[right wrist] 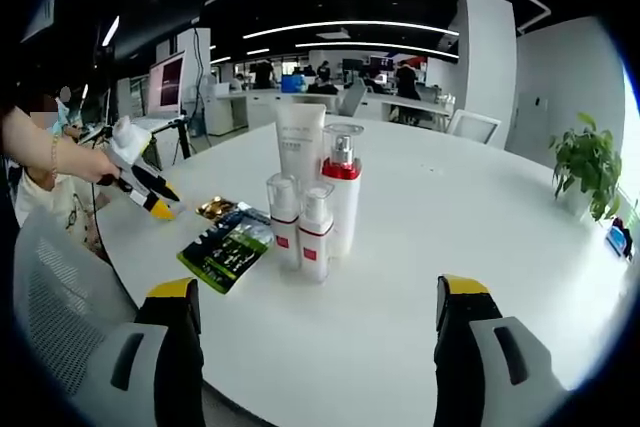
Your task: Arrange the skincare products in the storage area until every visible bottle or jar stands upright without overlapping.
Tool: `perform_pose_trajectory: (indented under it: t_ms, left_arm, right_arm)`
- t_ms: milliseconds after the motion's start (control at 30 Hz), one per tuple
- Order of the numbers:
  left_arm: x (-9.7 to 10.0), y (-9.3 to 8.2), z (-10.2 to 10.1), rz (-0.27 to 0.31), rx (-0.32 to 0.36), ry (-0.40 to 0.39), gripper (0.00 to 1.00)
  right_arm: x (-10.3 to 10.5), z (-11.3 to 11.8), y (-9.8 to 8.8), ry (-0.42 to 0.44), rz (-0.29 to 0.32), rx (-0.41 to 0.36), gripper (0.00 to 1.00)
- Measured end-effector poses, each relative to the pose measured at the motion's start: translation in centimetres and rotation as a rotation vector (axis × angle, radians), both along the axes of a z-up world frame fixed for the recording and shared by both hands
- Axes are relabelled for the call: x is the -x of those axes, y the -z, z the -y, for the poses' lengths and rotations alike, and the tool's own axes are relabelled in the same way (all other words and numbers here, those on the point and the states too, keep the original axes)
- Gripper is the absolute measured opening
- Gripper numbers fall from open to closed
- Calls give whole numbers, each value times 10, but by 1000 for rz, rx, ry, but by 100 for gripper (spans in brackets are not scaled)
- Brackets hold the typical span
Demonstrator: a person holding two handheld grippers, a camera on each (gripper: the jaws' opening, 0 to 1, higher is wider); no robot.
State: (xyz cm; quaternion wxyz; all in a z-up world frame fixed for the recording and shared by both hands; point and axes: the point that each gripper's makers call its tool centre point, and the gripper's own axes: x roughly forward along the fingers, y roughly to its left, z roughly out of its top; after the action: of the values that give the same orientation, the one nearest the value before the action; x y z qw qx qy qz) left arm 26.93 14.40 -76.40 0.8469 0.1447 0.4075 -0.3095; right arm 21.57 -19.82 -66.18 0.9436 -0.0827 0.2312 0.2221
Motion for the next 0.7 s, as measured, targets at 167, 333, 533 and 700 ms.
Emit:
perform_pose_trajectory:
  t_ms: [167, 333, 533, 700]
  left_arm:
    - [-3, 0, -4, 25, -19, -29, 38]
    - [0, -19, -7, 73, -31, 4, 39]
    - [10, -17, -25, 63, -62, 11, 38]
    - [21, -11, -32, 36, -72, -1, 38]
  right_arm:
    - [0, -1, -2, 0, 9, -9, 98]
    - [0, -2, -3, -6, 10, -13, 98]
    - [0, -3, -3, -13, 10, -13, 98]
    - [1, -4, -3, -17, 9, -13, 98]
